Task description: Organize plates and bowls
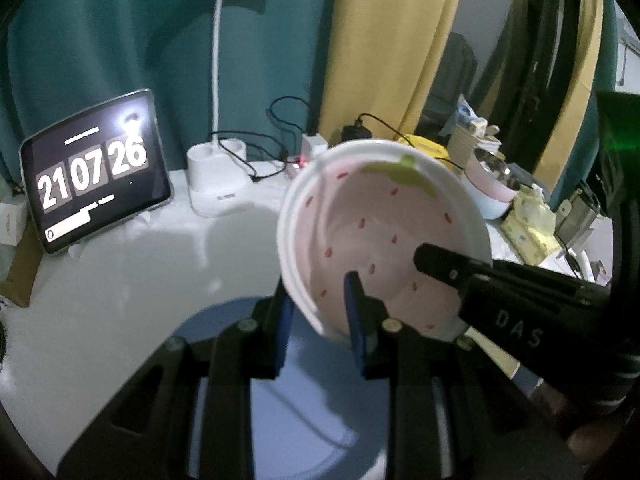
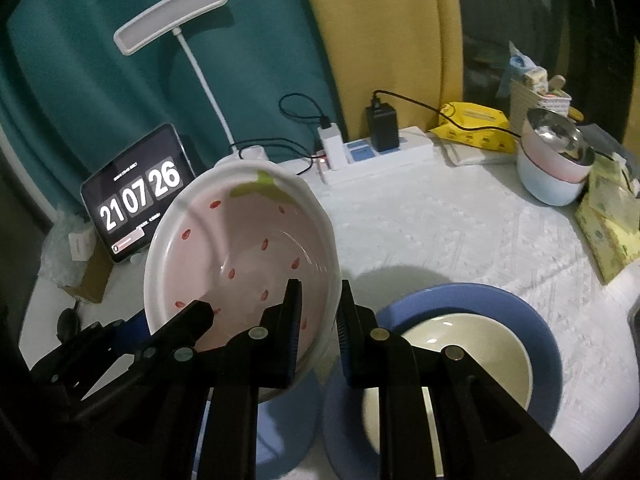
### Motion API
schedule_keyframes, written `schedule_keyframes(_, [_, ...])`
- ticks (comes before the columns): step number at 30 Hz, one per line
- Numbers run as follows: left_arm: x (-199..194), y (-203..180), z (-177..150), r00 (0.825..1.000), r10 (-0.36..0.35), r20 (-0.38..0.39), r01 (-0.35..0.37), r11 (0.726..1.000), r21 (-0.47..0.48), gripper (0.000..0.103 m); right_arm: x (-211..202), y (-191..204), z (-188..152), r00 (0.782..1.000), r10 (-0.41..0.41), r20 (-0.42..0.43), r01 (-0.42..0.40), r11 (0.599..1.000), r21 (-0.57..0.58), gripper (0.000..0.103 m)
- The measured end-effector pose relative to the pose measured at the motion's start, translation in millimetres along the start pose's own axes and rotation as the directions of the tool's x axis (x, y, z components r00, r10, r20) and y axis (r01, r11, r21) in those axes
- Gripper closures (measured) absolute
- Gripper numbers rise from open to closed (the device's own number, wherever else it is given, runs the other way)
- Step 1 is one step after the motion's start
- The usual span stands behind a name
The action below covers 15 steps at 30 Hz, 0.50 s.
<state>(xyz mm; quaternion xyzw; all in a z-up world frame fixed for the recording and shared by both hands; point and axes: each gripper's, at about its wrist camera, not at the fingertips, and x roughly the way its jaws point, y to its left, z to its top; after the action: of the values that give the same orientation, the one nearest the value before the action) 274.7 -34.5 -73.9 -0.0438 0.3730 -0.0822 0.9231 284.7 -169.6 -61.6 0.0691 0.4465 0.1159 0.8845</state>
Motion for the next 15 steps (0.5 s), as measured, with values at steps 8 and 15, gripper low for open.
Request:
schedule_keyframes(8, [0.5,-27.4,-6.2,1.0,-0.011,-0.011,0.011,0.999,0.033,0.078,-14.0,-24.2,-7.5,1.0,-0.009,0.006,0.009,1.0,0.023,0.085])
schedule_keyframes(15, [2.1,-51.5,-13.2,0.999,-0.02,-0.026,0.022,0.997,0.069,0.078,-22.0,-44.8,-16.0,1.0,-0.02,0.002,0.02,0.999,0.042,0.085])
